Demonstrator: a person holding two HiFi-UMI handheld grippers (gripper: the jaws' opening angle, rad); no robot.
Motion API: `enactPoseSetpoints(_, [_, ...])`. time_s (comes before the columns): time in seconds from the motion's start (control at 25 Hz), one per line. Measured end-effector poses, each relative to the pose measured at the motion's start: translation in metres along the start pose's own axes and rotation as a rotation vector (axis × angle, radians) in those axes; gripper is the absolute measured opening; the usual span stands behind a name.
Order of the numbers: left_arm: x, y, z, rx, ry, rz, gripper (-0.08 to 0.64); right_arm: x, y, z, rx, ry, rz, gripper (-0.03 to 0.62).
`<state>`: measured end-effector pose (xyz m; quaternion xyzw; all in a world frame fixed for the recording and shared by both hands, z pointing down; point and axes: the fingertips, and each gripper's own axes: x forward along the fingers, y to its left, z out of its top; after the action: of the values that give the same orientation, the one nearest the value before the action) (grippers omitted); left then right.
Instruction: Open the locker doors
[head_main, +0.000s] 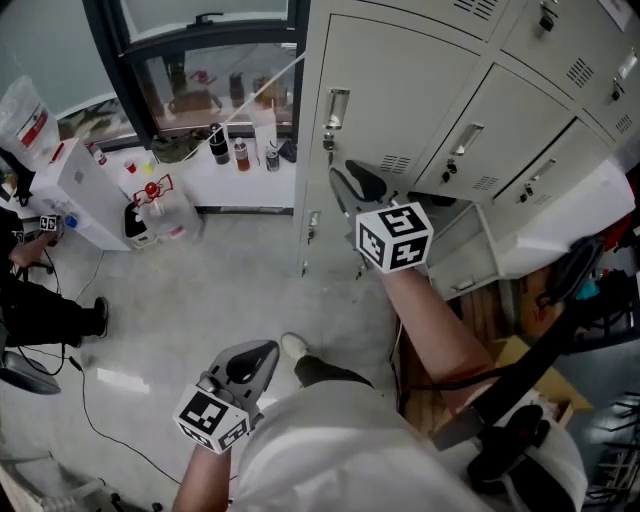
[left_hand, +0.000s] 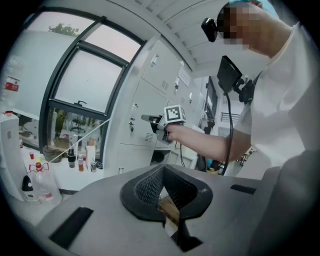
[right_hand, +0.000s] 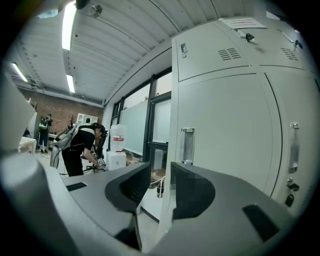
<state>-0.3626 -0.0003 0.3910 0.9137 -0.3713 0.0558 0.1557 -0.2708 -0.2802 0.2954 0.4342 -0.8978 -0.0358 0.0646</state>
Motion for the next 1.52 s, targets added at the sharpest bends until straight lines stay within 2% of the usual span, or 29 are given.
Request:
enactPoseSetpoints(0.32, [0.014, 0.039, 0.015, -0.044, 0.001, 0.050, 0.011, 0.076, -0.036, 0.028, 0.007, -0.048, -0.051, 0.103])
enactPoseSetpoints(0.52, [0.023, 0.055, 0.018, -0.050, 0.009, 0.061, 0.011, 0.102, -0.052, 0.025, 0.010, -0.036, -0.081, 0.114])
enactPoseSetpoints(0.72, [0.029, 0.066, 0.023, -0.060, 0.004, 0.067, 0.011, 0.122, -0.053, 0.024, 0.008, -0.026, -0.072, 0.115])
enactPoseSetpoints(1.0, [0.033, 0.076, 0.021, -0.070, 0.004, 0.062, 0.011, 0.125, -0.051, 0.023, -0.016, -0.021, -0.120, 0.115])
enactPoseSetpoints(1.52, [0.022, 0.053, 0.012, -0.071, -0.004, 0.044, 0.011, 0.084, -0.025, 0.022, 0.019, -0.046, -0.079, 0.115])
